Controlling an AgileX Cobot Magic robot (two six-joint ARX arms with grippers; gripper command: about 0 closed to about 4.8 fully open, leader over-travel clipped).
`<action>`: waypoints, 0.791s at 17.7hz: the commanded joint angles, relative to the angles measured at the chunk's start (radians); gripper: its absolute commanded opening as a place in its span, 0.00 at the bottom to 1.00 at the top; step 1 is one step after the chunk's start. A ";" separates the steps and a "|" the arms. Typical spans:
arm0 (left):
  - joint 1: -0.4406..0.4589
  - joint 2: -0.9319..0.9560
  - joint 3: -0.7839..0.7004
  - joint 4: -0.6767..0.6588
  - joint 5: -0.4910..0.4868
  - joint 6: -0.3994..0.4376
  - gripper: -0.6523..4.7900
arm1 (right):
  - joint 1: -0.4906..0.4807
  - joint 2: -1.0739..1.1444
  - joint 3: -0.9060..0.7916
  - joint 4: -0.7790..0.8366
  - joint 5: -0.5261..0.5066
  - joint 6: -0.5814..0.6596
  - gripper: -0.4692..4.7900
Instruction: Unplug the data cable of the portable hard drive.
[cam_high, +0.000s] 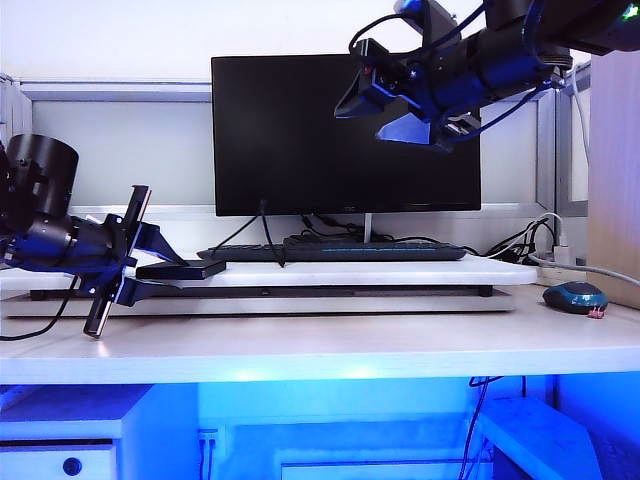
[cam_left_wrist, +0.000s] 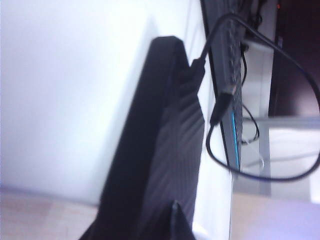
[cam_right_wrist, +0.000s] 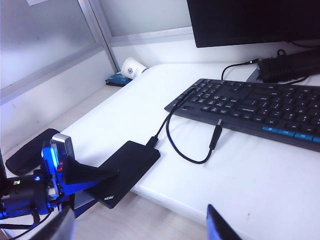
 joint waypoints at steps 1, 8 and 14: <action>-0.006 -0.005 0.009 0.098 0.130 0.103 0.11 | 0.014 -0.002 0.012 0.011 -0.040 -0.002 0.73; -0.011 -0.007 0.009 0.192 0.280 0.098 0.11 | 0.014 0.062 0.117 0.009 -0.086 0.056 0.72; -0.011 -0.008 0.009 0.430 0.477 0.024 0.11 | 0.014 0.128 0.155 0.006 -0.095 0.111 0.72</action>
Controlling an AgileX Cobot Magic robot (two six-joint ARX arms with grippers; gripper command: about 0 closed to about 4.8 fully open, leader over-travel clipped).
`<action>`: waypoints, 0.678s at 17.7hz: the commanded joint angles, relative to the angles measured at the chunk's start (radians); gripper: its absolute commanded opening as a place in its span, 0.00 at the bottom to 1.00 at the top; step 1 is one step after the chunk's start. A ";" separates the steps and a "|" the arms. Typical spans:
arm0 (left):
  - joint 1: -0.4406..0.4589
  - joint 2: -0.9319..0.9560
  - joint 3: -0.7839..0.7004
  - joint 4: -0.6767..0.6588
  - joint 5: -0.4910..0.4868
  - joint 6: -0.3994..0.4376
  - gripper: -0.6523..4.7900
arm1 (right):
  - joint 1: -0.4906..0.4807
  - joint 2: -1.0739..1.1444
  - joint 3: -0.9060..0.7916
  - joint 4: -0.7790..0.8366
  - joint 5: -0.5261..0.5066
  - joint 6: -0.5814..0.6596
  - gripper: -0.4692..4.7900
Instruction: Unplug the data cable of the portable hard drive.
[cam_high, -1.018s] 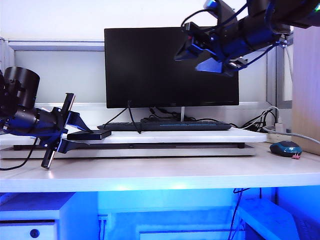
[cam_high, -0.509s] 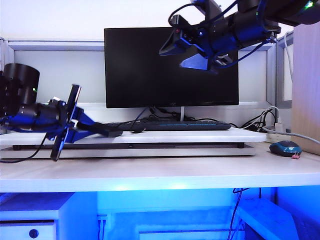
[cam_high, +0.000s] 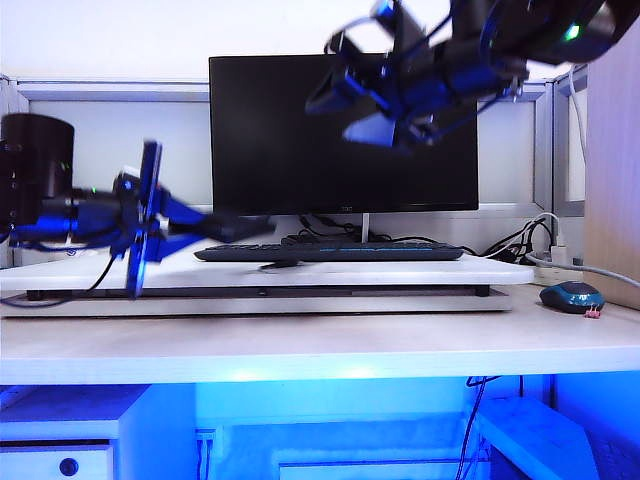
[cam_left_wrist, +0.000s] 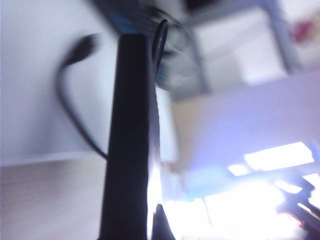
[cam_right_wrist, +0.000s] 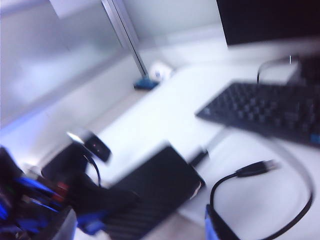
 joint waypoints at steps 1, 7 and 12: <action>-0.001 -0.010 0.004 0.201 0.095 -0.076 0.11 | 0.000 0.008 0.009 0.015 -0.003 0.020 0.72; -0.010 -0.023 0.003 0.434 0.235 -0.238 0.11 | 0.000 0.039 0.058 0.046 -0.004 0.063 0.72; -0.031 -0.030 0.004 0.434 0.282 -0.237 0.11 | 0.001 0.043 0.100 0.037 -0.006 0.063 0.72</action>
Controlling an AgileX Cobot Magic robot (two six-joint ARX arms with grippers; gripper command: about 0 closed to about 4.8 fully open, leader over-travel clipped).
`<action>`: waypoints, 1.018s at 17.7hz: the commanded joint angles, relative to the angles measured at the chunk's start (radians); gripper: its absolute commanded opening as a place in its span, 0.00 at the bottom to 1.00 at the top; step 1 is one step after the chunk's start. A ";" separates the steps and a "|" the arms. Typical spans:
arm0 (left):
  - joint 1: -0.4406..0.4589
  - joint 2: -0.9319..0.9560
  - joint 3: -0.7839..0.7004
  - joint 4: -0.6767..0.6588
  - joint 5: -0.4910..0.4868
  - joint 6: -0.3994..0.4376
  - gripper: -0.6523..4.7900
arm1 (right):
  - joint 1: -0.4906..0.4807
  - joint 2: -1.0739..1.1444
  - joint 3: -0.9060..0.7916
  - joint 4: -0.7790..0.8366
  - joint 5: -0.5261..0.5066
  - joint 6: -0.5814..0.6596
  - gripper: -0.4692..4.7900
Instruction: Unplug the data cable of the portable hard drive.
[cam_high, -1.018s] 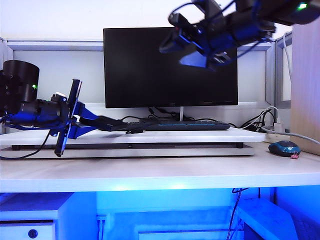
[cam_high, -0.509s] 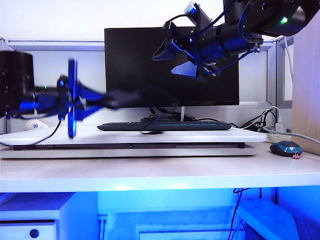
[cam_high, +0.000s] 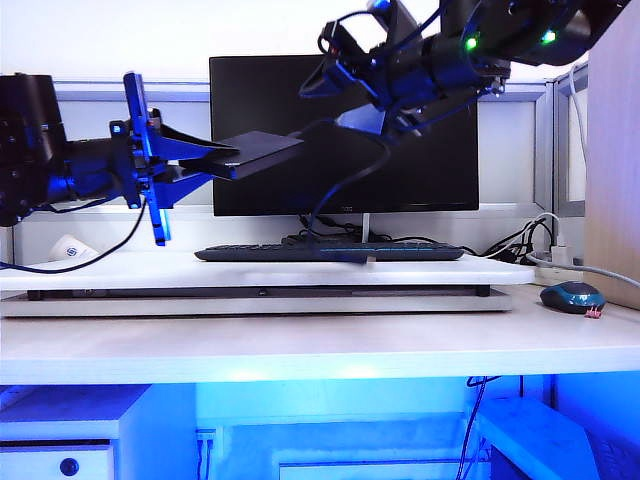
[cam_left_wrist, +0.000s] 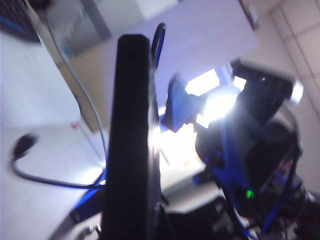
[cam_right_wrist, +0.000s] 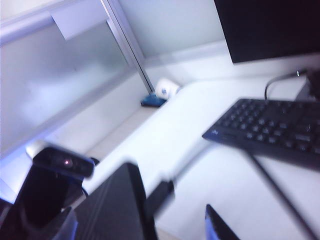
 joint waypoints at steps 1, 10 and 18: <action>-0.019 -0.014 0.003 0.037 0.009 0.002 0.11 | 0.001 0.001 0.020 -0.012 -0.016 0.004 0.73; -0.071 -0.050 0.017 0.037 0.003 0.001 0.11 | 0.001 0.027 0.022 0.018 -0.035 0.052 0.44; -0.071 -0.051 0.017 0.037 0.006 0.001 0.11 | 0.001 0.027 0.022 0.023 -0.029 0.051 0.08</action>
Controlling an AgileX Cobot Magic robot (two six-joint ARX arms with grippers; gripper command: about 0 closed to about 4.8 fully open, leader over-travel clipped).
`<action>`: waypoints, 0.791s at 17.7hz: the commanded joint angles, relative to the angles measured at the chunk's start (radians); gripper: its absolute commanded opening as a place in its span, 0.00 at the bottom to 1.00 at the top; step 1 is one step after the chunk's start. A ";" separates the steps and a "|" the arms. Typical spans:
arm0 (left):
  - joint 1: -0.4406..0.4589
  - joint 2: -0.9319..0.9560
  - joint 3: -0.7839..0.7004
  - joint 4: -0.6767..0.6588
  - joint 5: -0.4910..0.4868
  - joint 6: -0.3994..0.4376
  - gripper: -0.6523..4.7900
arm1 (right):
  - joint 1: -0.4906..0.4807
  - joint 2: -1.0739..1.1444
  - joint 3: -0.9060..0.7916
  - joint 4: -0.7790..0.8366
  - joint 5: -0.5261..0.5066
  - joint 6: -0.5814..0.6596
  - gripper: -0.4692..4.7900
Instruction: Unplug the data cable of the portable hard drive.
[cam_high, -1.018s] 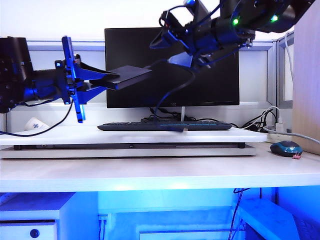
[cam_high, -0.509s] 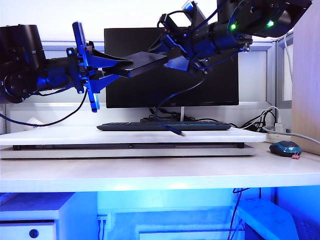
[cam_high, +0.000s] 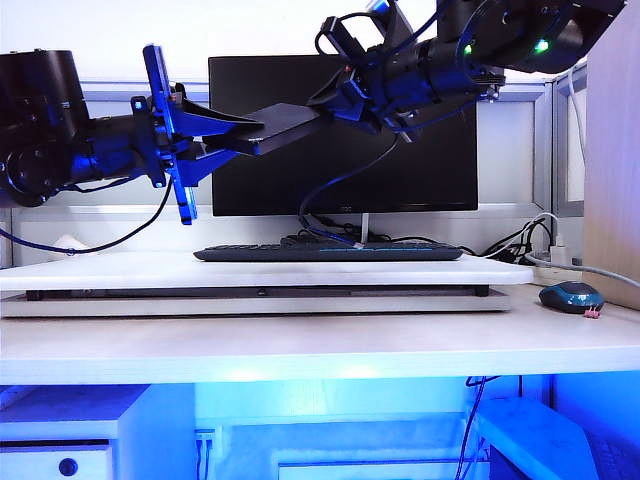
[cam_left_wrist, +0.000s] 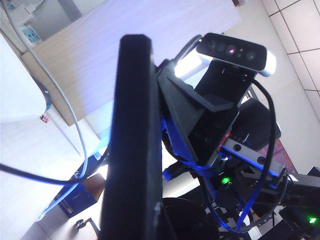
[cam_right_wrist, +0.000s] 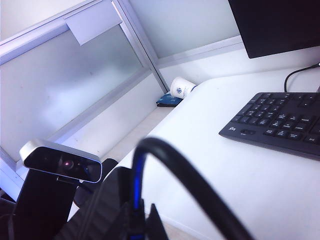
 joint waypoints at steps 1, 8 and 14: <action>-0.005 -0.010 0.004 0.038 0.003 0.000 0.11 | 0.003 -0.003 0.003 0.003 0.039 -0.018 0.08; -0.002 -0.010 0.003 0.035 0.060 -0.003 0.11 | -0.063 0.000 0.031 0.046 0.151 -0.025 0.08; -0.002 -0.010 0.001 0.011 0.074 0.000 0.11 | -0.169 0.000 0.067 0.046 0.151 -0.026 0.08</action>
